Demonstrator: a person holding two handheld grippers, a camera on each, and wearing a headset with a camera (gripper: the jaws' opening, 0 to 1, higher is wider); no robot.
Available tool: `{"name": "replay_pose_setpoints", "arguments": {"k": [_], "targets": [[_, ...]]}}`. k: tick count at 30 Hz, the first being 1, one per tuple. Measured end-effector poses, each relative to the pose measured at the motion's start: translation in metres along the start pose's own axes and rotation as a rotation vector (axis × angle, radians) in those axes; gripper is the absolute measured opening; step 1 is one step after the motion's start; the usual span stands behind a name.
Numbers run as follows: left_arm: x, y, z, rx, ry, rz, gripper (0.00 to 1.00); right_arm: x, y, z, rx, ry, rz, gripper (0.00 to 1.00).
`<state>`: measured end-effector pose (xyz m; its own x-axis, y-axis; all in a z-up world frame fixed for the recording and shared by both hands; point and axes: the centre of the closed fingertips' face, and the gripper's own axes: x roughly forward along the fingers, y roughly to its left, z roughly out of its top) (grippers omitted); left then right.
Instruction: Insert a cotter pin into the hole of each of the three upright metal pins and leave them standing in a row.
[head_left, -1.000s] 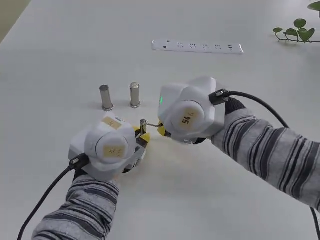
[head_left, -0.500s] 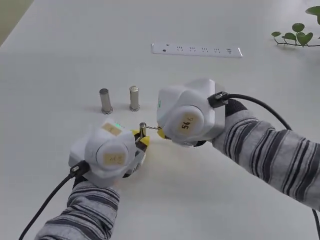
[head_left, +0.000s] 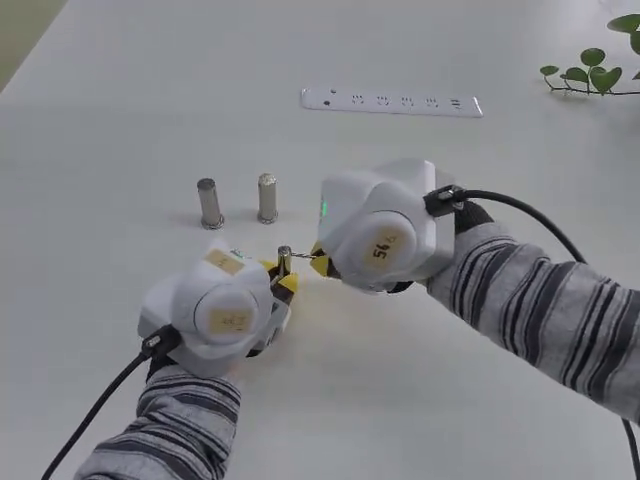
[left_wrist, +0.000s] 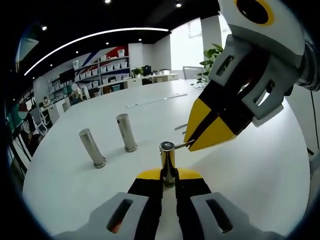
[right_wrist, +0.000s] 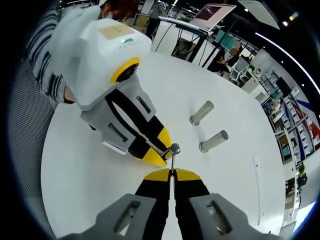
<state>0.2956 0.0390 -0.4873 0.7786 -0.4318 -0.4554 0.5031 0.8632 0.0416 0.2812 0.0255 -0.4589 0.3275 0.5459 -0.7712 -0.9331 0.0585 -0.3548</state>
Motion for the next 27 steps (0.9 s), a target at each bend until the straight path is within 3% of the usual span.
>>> {"name": "replay_pose_setpoints", "arguments": {"k": [1, 3, 13, 22, 27], "targets": [[0.0, 0.0, 0.0, 0.001, 0.0, 0.0, 0.05, 0.0, 0.003, 0.003, 0.027, -0.016, 0.012, 0.0], [0.0, -0.003, 0.0, 0.015, 0.0, -0.003, 0.05, 0.002, -0.002, -0.001, -0.011, 0.021, -0.012, 0.0], [0.001, -0.002, 0.0, -0.007, 0.002, 0.011, 0.05, 0.004, -0.003, 0.005, 0.003, 0.012, -0.005, 0.0], [0.0, -0.002, 0.0, -0.021, 0.002, 0.026, 0.05, 0.005, -0.001, 0.013, -0.009, -0.03, -0.008, 0.0], [0.0, -0.001, 0.0, -0.025, 0.002, 0.031, 0.05, -0.003, -0.002, 0.018, 0.009, -0.064, -0.024, 0.09]]}}
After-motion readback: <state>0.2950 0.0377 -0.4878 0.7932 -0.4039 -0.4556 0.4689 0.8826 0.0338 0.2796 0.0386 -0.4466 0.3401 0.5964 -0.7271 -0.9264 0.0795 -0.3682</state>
